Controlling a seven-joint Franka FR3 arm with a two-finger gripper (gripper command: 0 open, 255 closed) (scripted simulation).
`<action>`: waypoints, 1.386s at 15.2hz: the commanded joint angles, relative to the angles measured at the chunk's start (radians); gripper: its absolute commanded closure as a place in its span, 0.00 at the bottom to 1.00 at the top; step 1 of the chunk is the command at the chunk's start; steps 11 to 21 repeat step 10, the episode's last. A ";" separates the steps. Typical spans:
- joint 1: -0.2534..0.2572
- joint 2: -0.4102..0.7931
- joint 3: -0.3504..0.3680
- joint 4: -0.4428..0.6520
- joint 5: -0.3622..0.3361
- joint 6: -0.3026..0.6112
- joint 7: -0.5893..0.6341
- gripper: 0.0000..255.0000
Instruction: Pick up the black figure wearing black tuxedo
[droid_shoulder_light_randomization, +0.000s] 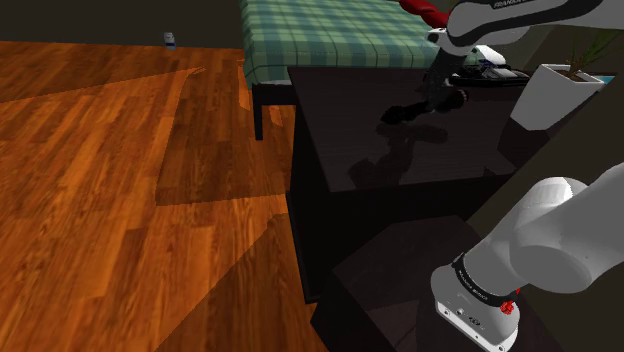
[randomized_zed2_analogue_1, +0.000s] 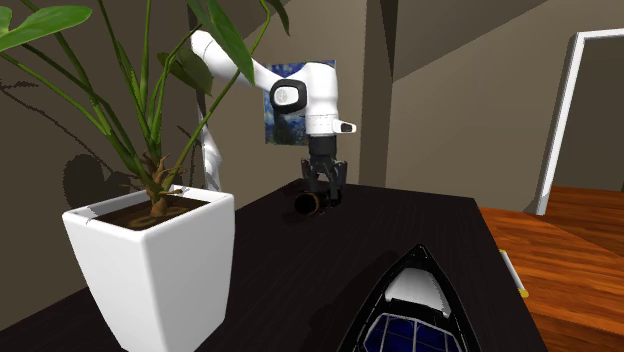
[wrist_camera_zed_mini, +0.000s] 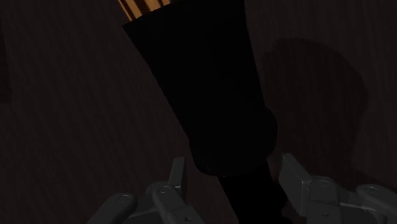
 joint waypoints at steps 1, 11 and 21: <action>0.000 -0.013 0.008 0.019 -0.004 -0.031 0.005 1.00; 0.000 -0.038 0.027 0.095 -0.007 -0.130 0.009 1.00; 0.000 -0.038 0.027 0.095 -0.007 -0.130 0.009 1.00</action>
